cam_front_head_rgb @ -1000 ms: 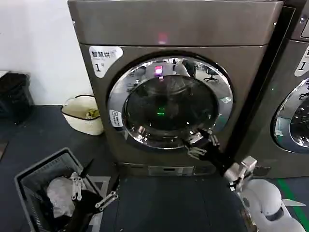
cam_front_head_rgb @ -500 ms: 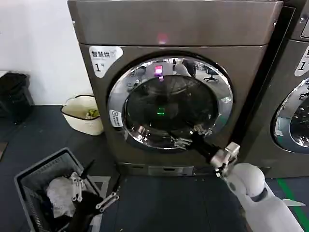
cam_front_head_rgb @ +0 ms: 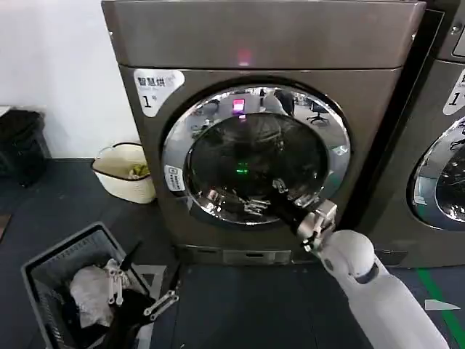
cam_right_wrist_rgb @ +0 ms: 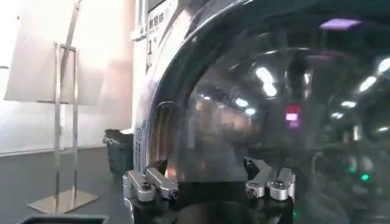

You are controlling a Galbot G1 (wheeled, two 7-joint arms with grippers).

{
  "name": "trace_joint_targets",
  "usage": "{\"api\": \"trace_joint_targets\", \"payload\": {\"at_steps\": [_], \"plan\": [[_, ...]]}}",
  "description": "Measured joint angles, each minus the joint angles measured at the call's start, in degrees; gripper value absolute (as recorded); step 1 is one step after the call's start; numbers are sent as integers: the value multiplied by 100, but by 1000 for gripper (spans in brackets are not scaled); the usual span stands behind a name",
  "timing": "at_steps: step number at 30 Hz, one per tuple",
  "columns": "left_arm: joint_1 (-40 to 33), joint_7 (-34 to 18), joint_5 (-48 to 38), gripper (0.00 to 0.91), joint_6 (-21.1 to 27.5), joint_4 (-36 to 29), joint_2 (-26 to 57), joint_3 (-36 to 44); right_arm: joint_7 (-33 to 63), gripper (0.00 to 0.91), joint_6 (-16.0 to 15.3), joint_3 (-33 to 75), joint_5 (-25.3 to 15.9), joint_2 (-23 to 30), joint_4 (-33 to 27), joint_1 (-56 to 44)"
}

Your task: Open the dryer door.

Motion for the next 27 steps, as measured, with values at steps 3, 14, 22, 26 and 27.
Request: {"api": "trace_joint_targets", "payload": {"at_steps": [3, 14, 22, 26, 27], "plan": [[0, 1, 5, 907, -4, 0, -24, -5, 25, 907, -12, -104, -4, 61, -59, 109], [-4, 11, 19, 907, -9, 0, -63, -11, 59, 907, -27, -428, -31, 261, -283, 400], [-10, 16, 25, 907, -11, -1, -81, -22, 111, 907, -48, -620, -44, 402, -385, 554], [-10, 16, 28, 907, -16, -1, -85, -29, 214, 907, -50, -710, -64, 475, -438, 600], [-12, 16, 29, 907, -16, -1, -89, -29, 251, 907, -50, -734, -90, 498, -449, 613]]}}
